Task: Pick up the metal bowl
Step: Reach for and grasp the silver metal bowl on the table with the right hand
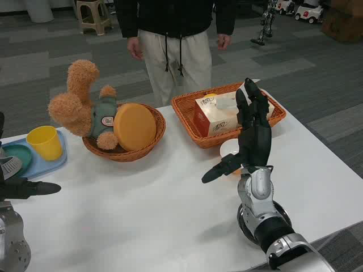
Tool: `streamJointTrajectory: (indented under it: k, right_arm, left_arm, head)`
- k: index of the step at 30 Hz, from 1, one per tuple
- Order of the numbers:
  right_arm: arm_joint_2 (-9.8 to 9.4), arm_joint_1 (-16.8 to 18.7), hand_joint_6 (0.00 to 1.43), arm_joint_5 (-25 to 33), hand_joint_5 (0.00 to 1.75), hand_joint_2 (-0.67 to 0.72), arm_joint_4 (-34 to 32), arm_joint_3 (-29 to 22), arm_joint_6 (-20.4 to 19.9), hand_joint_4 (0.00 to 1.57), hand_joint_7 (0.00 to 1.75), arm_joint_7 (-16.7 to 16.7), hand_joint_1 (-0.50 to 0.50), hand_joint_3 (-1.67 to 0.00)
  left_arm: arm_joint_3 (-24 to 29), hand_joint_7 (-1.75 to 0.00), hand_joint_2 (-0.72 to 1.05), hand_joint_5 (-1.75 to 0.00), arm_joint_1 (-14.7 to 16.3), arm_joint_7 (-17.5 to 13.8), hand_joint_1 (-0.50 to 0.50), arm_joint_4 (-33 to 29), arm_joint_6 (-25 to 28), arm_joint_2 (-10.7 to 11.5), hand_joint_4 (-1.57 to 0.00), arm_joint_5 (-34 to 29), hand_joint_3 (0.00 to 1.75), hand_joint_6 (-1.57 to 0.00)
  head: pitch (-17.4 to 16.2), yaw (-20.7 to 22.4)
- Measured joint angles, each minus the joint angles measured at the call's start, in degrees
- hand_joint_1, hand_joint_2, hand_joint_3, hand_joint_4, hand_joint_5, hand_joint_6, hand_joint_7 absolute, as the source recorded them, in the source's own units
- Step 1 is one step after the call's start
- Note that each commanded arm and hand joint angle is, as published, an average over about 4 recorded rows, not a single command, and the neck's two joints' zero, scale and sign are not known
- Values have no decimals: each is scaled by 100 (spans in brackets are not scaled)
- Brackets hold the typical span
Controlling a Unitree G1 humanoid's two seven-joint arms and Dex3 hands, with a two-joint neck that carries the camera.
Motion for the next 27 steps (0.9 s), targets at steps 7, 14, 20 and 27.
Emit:
streamJointTrajectory:
  k: [7, 14, 20, 27]
  right_arm:
    - [-61, -1227, 0, -1118, 0, 57, -1197, 418, 542, 0, 0, -548, -42, 0]
    - [-79, -1042, 0, -1110, 0, 53, -1188, 421, 589, 0, 0, -581, -42, 0]
    - [-81, -1019, 0, -1108, 0, 53, -1232, 422, 593, 0, 0, -581, -42, 0]
    - [-113, -1012, 0, -1106, 0, 53, -1267, 422, 594, 0, 0, -581, -42, 0]
  left_arm:
    - [880, 0, -72, 0, -225, 275, -50, -459, -62, -476, 0, 1003, 9, 0]
    - [915, 0, -72, 0, -193, 288, -50, -531, -68, -476, 0, 1001, 9, 0]
    - [913, 0, -72, 0, -129, 288, -50, -588, -68, -476, 0, 1002, 9, 0]
    - [913, 0, -72, 0, -33, 290, -50, -673, -68, -476, 0, 1002, 9, 0]
  head:
    - [174, 668]
    - [183, 670]
    - [226, 728]
    - [309, 914]
